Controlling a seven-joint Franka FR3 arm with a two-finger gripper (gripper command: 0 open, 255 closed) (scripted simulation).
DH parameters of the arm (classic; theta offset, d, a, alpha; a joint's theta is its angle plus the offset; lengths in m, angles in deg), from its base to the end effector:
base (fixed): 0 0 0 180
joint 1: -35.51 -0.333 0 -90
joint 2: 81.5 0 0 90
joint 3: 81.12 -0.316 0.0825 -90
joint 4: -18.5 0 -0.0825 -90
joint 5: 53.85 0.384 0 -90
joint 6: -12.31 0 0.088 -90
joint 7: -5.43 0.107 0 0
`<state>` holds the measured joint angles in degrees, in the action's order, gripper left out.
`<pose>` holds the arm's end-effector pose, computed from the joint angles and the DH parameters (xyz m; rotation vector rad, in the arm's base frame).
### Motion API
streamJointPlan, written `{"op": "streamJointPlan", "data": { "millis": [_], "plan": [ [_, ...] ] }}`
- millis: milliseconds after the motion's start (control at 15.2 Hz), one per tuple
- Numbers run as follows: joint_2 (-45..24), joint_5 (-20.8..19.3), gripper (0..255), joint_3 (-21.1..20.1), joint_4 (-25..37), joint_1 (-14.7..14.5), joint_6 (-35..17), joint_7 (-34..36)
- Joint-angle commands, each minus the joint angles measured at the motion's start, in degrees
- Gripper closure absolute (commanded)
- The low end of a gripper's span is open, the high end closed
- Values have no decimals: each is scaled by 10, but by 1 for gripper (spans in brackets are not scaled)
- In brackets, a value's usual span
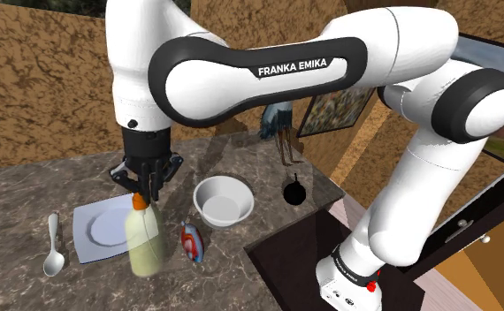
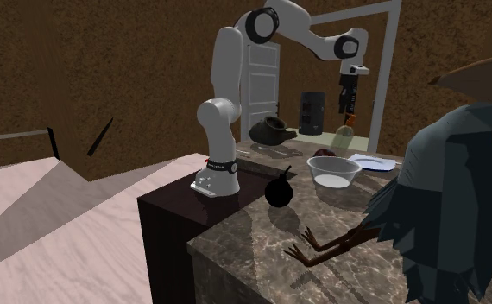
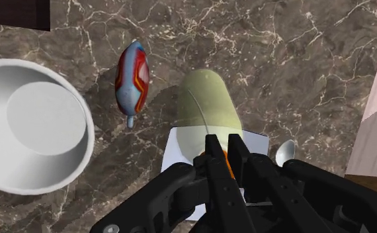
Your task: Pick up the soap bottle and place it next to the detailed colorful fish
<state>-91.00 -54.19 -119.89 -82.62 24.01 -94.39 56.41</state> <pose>0.3971 0.4467 0.4811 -3.1004 0.0243 0.1489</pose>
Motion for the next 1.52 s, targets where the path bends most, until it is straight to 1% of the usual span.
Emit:
{"op": "streamJointPlan", "data": {
  "millis": [0, 528, 1056, 1122, 1452],
  "plan": [
    [-1, -1, 255, 0, -15, 0, -16, 0],
    [-20, -14, 255, 3, -60, -3, -77, 5],
    [-20, -14, 255, 3, -60, -3, -77, 5],
    [-20, -13, 0, 3, -61, -3, -78, 4],
    [-20, -14, 0, 3, -60, -3, -77, 5]
  ]
}}
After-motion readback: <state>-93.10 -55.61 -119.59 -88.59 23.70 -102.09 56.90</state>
